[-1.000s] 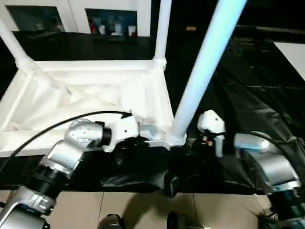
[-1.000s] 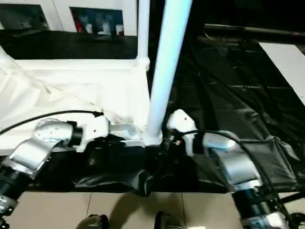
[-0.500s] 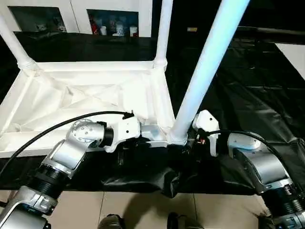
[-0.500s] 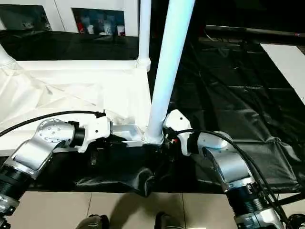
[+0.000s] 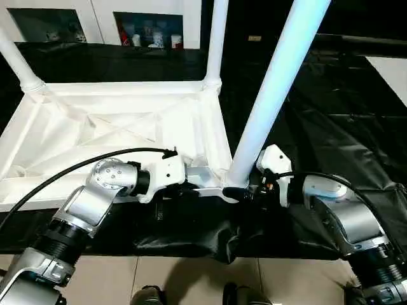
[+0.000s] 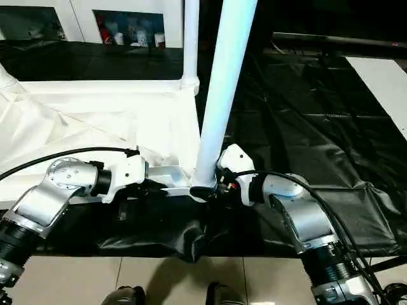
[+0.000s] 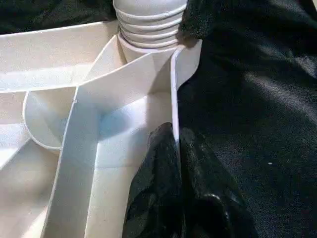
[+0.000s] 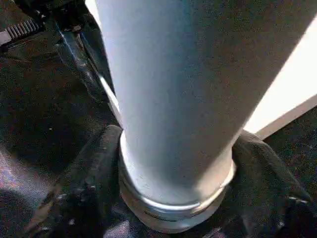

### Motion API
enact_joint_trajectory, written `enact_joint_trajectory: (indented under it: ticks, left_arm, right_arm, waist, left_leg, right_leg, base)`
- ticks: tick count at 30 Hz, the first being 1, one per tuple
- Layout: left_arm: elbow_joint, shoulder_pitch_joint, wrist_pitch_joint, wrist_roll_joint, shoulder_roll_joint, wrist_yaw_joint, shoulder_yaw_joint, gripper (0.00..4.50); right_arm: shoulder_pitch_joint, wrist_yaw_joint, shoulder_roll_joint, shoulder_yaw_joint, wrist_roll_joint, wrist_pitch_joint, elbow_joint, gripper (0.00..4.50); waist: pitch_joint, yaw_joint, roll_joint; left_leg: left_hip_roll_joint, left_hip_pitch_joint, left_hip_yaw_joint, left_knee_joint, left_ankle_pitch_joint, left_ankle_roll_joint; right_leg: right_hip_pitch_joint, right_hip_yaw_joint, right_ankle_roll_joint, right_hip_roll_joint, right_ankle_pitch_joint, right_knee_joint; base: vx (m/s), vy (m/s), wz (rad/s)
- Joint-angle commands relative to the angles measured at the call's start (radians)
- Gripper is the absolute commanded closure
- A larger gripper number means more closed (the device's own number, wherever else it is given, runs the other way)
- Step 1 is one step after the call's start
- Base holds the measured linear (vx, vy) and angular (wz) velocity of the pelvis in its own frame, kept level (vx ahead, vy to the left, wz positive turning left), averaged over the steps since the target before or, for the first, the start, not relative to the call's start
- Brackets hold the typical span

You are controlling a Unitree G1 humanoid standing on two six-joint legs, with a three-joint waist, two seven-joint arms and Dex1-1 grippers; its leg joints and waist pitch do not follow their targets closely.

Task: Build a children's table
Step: Rotate leg to tighten

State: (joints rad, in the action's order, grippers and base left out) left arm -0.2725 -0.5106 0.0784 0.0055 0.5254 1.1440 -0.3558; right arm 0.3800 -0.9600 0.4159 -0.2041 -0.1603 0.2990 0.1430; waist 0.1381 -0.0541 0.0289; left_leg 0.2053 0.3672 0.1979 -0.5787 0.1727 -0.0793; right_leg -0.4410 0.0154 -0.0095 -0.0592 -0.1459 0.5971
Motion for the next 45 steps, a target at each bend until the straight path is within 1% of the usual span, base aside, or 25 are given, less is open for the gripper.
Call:
enact_joint_trajectory:
  ticks: [1, 6, 10, 11, 14, 18, 19, 22, 24, 25, 27, 28, 29, 30, 32, 33, 34, 37, 38, 39, 40, 42, 43, 44, 45]
  left_arm:
    - [-0.032, 0.034, 0.006, 0.028, 0.009, 0.007, -0.033, 4.50]
    - [-0.035, 0.036, 0.007, 0.031, 0.016, 0.010, -0.030, 4.50]
    - [-0.042, 0.038, 0.018, 0.036, 0.020, 0.001, -0.024, 4.50]
    - [-0.047, 0.037, 0.037, 0.040, 0.018, -0.017, -0.018, 4.50]
    - [-0.057, 0.028, 0.096, 0.046, -0.006, -0.080, 0.003, 4.50]
    - [-0.066, 0.003, 0.178, 0.045, -0.061, -0.166, 0.027, 4.50]
    - [-0.088, -0.014, 0.198, 0.056, -0.089, -0.212, 0.031, 4.50]
    - [-0.124, -0.042, 0.226, 0.073, -0.128, -0.265, 0.029, 4.50]
    - [-0.156, -0.066, 0.252, 0.085, -0.162, -0.317, 0.031, 4.50]
    - [-0.177, -0.081, 0.264, 0.089, -0.182, -0.345, 0.034, 4.50]
    - [-0.209, -0.103, 0.287, 0.093, -0.211, -0.383, 0.042, 4.50]
    - [-0.224, -0.114, 0.299, 0.098, -0.222, -0.400, 0.046, 4.50]
    - [-0.235, -0.122, 0.306, 0.103, -0.228, -0.411, 0.047, 4.50]
    - [-0.240, -0.127, 0.309, 0.105, -0.230, -0.413, 0.047, 4.50]
    - [-0.242, -0.131, 0.311, 0.107, -0.230, -0.409, 0.046, 4.50]
    - [-0.242, -0.132, 0.312, 0.108, -0.229, -0.407, 0.046, 4.50]
    - [-0.243, -0.134, 0.315, 0.109, -0.227, -0.398, 0.046, 4.50]
    - [-0.228, -0.125, 0.313, 0.108, -0.209, -0.362, 0.037, 4.50]
    - [-0.215, -0.117, 0.310, 0.107, -0.197, -0.341, 0.034, 4.50]
    - [-0.213, -0.116, 0.310, 0.106, -0.196, -0.339, 0.033, 4.50]
    - [-0.206, -0.113, 0.309, 0.105, -0.188, -0.327, 0.032, 4.50]
    - [-0.191, -0.105, 0.304, 0.102, -0.173, -0.304, 0.027, 4.50]
    - [-0.174, -0.094, 0.288, 0.098, -0.154, -0.272, 0.019, 4.50]
    - [-0.164, -0.089, 0.274, 0.096, -0.144, -0.252, 0.014, 4.50]
    - [-0.134, -0.070, 0.219, 0.090, -0.110, -0.197, 0.000, 4.50]
  right_arm:
    - [0.002, 0.003, 0.011, 0.003, 0.002, -0.011, 0.020, 1.64]
    - [-0.005, 0.012, 0.004, -0.010, 0.015, -0.020, 0.037, 1.77]
    - [-0.004, 0.060, -0.022, 0.008, 0.019, -0.013, 0.059, 1.78]
    - [0.002, 0.105, -0.047, 0.024, 0.020, -0.005, 0.080, 1.78]
    - [0.015, 0.207, -0.110, 0.060, 0.014, 0.019, 0.122, 1.78]
    - [0.034, 0.380, -0.216, 0.099, 0.021, 0.037, 0.172, 1.78]
    - [0.050, 0.476, -0.272, 0.114, 0.031, 0.049, 0.202, 1.78]
    - [0.085, 0.616, -0.352, 0.139, 0.043, 0.059, 0.265, 1.78]
    - [0.120, 0.696, -0.406, 0.149, 0.047, 0.048, 0.326, 1.78]
    - [0.143, 0.740, -0.435, 0.156, 0.049, 0.040, 0.366, 1.78]
    - [0.184, 0.798, -0.470, 0.156, 0.062, 0.012, 0.431, 1.78]
    - [0.205, 0.818, -0.481, 0.149, 0.078, -0.004, 0.461, 1.78]
    - [0.220, 0.821, -0.487, 0.140, 0.092, -0.018, 0.483, 1.78]
    - [0.229, 0.807, -0.487, 0.128, 0.099, -0.025, 0.493, 1.78]
    - [0.233, 0.772, -0.484, 0.115, 0.104, -0.029, 0.490, 1.78]
    - [0.232, 0.763, -0.484, 0.115, 0.102, -0.029, 0.487, 1.78]
    - [0.230, 0.721, -0.484, 0.115, 0.089, -0.037, 0.468, 1.23]
    - [0.223, 0.683, -0.457, 0.109, 0.084, -0.051, 0.416, 1.07]
    - [0.219, 0.645, -0.436, 0.115, 0.065, -0.044, 0.381, 1.00]
    - [0.219, 0.641, -0.433, 0.115, 0.063, -0.043, 0.377, 0.88]
    - [0.219, 0.608, -0.415, 0.119, 0.049, -0.042, 0.359, 0.75]
    - [0.211, 0.558, -0.385, 0.120, 0.031, -0.032, 0.326, 0.62]
    - [0.201, 0.498, -0.344, 0.114, 0.017, -0.019, 0.287, 0.57]
    - [0.194, 0.466, -0.320, 0.107, 0.013, -0.012, 0.266, 0.50]
    - [0.172, 0.377, -0.243, 0.080, 0.021, 0.000, 0.215, 0.50]
  waist:
    - [-0.065, 0.002, 0.002]
    - [-0.065, 0.003, 0.001]
    - [-0.060, 0.005, 0.002]
    - [-0.060, 0.005, 0.002]
    - [-0.057, 0.019, 0.004]
    - [-0.052, 0.031, 0.003]
    - [-0.052, 0.037, 0.004]
    - [-0.053, 0.043, 0.002]
    - [-0.048, 0.052, 0.003]
    - [-0.049, 0.054, 0.007]
    - [-0.047, 0.056, 0.003]
    - [-0.046, 0.059, 0.005]
    - [-0.045, 0.061, 0.008]
    - [-0.045, 0.063, 0.008]
    - [-0.044, 0.062, 0.006]
    - [-0.045, 0.061, 0.005]
    - [-0.047, 0.060, 0.006]
    - [-0.048, 0.056, 0.006]
    - [-0.049, 0.053, 0.005]
    - [-0.049, 0.053, 0.005]
    - [-0.052, 0.048, 0.007]
    - [-0.050, 0.045, 0.007]
    - [-0.052, 0.044, 0.005]
    - [-0.052, 0.042, 0.007]
    - [-0.053, 0.043, 0.007]
  left_leg:
    - [0.016, -0.009, -0.012, 0.072, 0.275, 0.023]
    - [0.017, -0.009, -0.012, 0.072, 0.277, 0.023]
    - [0.017, -0.010, -0.013, 0.075, 0.296, 0.020]
    - [0.017, -0.010, -0.013, 0.075, 0.296, 0.020]
    - [0.013, -0.006, -0.019, 0.079, 0.320, -0.001]
    - [0.010, -0.009, -0.025, 0.083, 0.351, -0.014]
    - [0.010, -0.007, -0.028, 0.086, 0.357, -0.017]
    - [0.009, -0.010, -0.031, 0.090, 0.369, -0.024]
    - [0.006, -0.018, -0.028, 0.088, 0.406, -0.021]
    - [0.004, -0.016, -0.032, 0.089, 0.409, -0.022]
    - [0.004, -0.017, -0.036, 0.091, 0.423, -0.023]
    - [0.001, -0.017, -0.045, 0.093, 0.443, -0.024]
    - [0.001, -0.017, -0.047, 0.095, 0.450, -0.022]
    - [-0.001, -0.012, -0.051, 0.099, 0.454, -0.016]
    - [0.002, -0.019, -0.049, 0.100, 0.464, -0.008]
    - [0.003, -0.021, -0.048, 0.101, 0.458, -0.003]
    - [0.005, -0.016, -0.047, 0.104, 0.438, 0.001]
    - [0.007, -0.017, -0.043, 0.104, 0.423, 0.004]
    - [0.008, -0.016, -0.040, 0.105, 0.406, 0.009]
    - [0.008, -0.016, -0.040, 0.105, 0.406, 0.009]
    - [0.009, -0.012, -0.036, 0.103, 0.360, 0.018]
    - [0.009, -0.012, -0.032, 0.103, 0.339, 0.023]
    - [0.009, -0.008, -0.030, 0.100, 0.311, 0.030]
    - [0.010, -0.007, -0.030, 0.100, 0.299, 0.034]
    - [0.009, -0.002, -0.029, 0.097, 0.272, 0.040]
  right_leg:
    - [0.044, -0.033, -0.143, -0.055, -0.437, -0.083]
    - [0.043, -0.033, -0.144, -0.055, -0.436, -0.083]
    - [0.040, -0.033, -0.134, -0.056, -0.471, -0.087]
    - [0.040, -0.033, -0.134, -0.056, -0.471, -0.087]
    - [0.039, -0.030, -0.110, -0.059, -0.559, -0.093]
    - [0.031, -0.026, -0.074, -0.060, -0.650, -0.107]
    - [0.031, -0.024, -0.065, -0.060, -0.657, -0.109]
    - [0.032, -0.019, -0.065, -0.059, -0.638, -0.112]
    - [0.018, -0.022, -0.057, -0.059, -0.666, -0.121]
    - [0.023, -0.019, -0.047, -0.060, -0.684, -0.123]
    - [0.022, -0.017, -0.041, -0.060, -0.694, -0.124]
    - [0.023, -0.014, -0.033, -0.062, -0.705, -0.126]
    - [0.023, -0.012, -0.032, -0.062, -0.706, -0.129]
    - [0.032, -0.008, -0.030, -0.063, -0.691, -0.130]
    - [0.026, -0.009, -0.039, -0.063, -0.665, -0.135]
    - [0.029, -0.009, -0.048, -0.065, -0.643, -0.136]
    - [0.034, -0.010, -0.061, -0.065, -0.605, -0.132]
    - [0.033, -0.014, -0.081, -0.064, -0.557, -0.127]
    - [0.036, -0.017, -0.095, -0.065, -0.529, -0.124]
    - [0.036, -0.017, -0.095, -0.065, -0.529, -0.124]
    - [0.042, -0.020, -0.115, -0.065, -0.471, -0.117]
    - [0.042, -0.022, -0.126, -0.063, -0.444, -0.116]
    - [0.048, -0.023, -0.140, -0.064, -0.416, -0.110]
    - [0.051, -0.023, -0.140, -0.064, -0.407, -0.110]
    - [0.054, -0.023, -0.149, -0.062, -0.374, -0.104]
  base:
    - [0.000, 0.000, 0.00]
    - [0.000, 0.000, 0.00]
    - [0.000, 0.000, 0.00]
    - [0.000, 0.000, 0.00]
    - [0.000, 0.000, 0.00]
    - [0.000, 0.000, 0.00]
    - [0.000, 0.000, 0.00]
    - [0.000, 0.000, 0.00]
    - [0.000, 0.000, 0.00]
    - [0.000, 0.000, 0.00]
    - [0.000, 0.000, 0.00]
    - [0.000, 0.000, 0.00]
    - [0.000, 0.000, 0.00]
    - [0.000, 0.000, 0.00]
    - [0.000, 0.000, 0.00]
    - [0.000, 0.000, 0.00]
    - [0.000, 0.000, 0.00]
    - [0.000, 0.000, 0.00]
    - [0.000, 0.000, 0.00]
    - [0.000, 0.000, 0.00]
    - [0.000, 0.000, 0.00]
    - [0.000, 0.000, 0.00]
    - [0.000, 0.000, 0.00]
    - [0.000, 0.000, 0.00]
    - [0.000, 0.000, 0.00]
